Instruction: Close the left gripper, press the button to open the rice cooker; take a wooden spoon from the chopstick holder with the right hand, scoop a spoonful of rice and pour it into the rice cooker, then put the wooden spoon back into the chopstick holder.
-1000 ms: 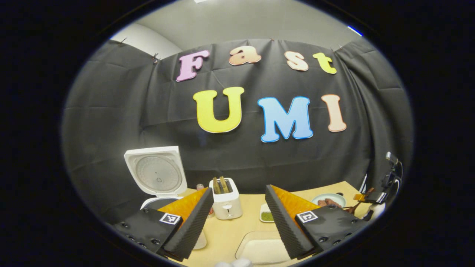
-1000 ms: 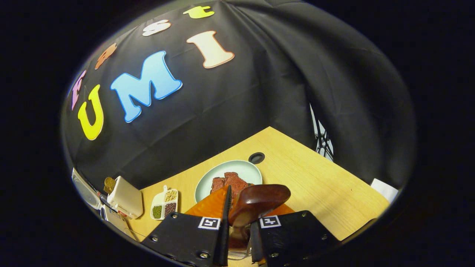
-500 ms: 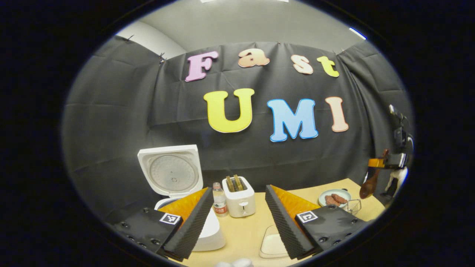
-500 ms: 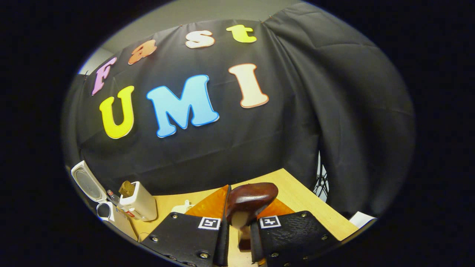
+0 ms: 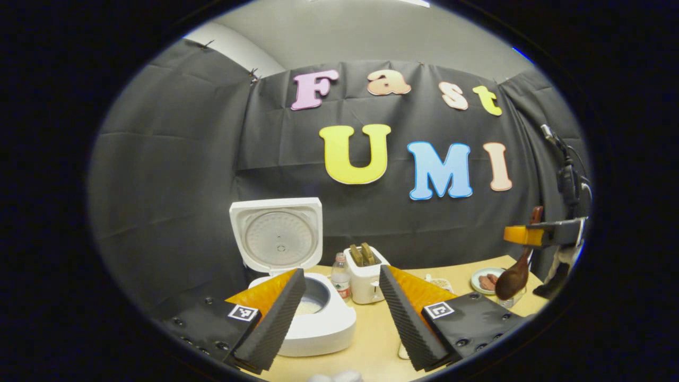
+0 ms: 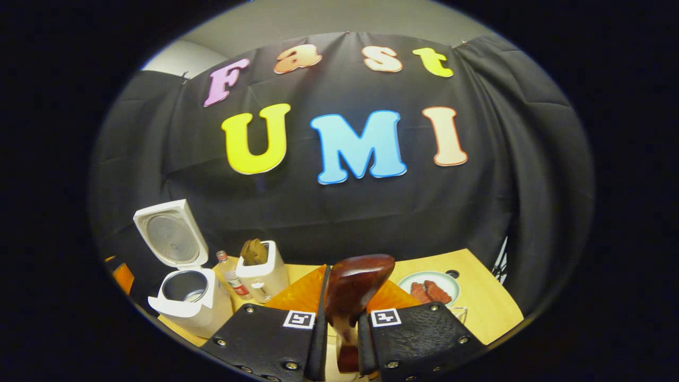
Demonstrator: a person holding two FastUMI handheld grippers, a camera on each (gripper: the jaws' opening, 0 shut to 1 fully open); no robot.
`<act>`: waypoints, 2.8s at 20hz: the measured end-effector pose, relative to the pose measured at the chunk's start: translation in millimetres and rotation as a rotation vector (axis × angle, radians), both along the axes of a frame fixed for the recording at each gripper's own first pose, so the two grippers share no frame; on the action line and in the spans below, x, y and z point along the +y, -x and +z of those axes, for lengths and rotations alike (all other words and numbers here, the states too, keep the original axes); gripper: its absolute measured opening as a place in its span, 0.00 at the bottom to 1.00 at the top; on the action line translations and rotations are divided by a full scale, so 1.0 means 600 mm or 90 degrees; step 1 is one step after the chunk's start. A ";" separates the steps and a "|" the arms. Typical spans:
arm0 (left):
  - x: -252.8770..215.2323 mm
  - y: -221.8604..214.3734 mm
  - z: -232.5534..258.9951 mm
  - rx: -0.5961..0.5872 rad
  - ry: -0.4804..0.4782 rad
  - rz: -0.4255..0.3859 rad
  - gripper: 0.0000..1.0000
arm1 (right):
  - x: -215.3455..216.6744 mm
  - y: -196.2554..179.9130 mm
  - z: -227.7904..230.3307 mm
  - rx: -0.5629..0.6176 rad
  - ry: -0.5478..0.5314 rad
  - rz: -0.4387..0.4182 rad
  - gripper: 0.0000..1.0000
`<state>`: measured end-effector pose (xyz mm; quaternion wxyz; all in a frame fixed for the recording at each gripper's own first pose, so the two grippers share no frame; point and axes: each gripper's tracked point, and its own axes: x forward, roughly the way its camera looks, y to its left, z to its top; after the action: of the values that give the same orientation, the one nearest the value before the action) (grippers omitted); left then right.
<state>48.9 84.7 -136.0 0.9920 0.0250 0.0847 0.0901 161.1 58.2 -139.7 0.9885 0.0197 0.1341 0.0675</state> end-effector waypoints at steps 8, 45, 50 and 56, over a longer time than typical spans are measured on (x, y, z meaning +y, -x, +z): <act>0.021 -0.004 0.003 -0.008 0.001 0.006 0.99 | 0.077 0.016 -0.116 0.052 0.080 0.050 0.24; 0.046 0.005 -0.043 0.012 -0.047 0.004 0.99 | 0.159 0.029 -0.339 0.209 -0.049 0.048 0.24; 0.049 0.006 -0.040 0.012 -0.048 0.005 0.99 | 0.153 0.025 -0.344 0.247 -0.197 0.021 0.24; 0.048 0.006 -0.041 0.014 -0.049 0.007 0.99 | 0.115 0.019 -0.352 0.295 -0.402 -0.032 0.25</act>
<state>45.4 113.4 -160.3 0.9888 0.0637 0.0923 0.0985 149.7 127.2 -351.0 0.8785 0.3409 0.3260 0.0751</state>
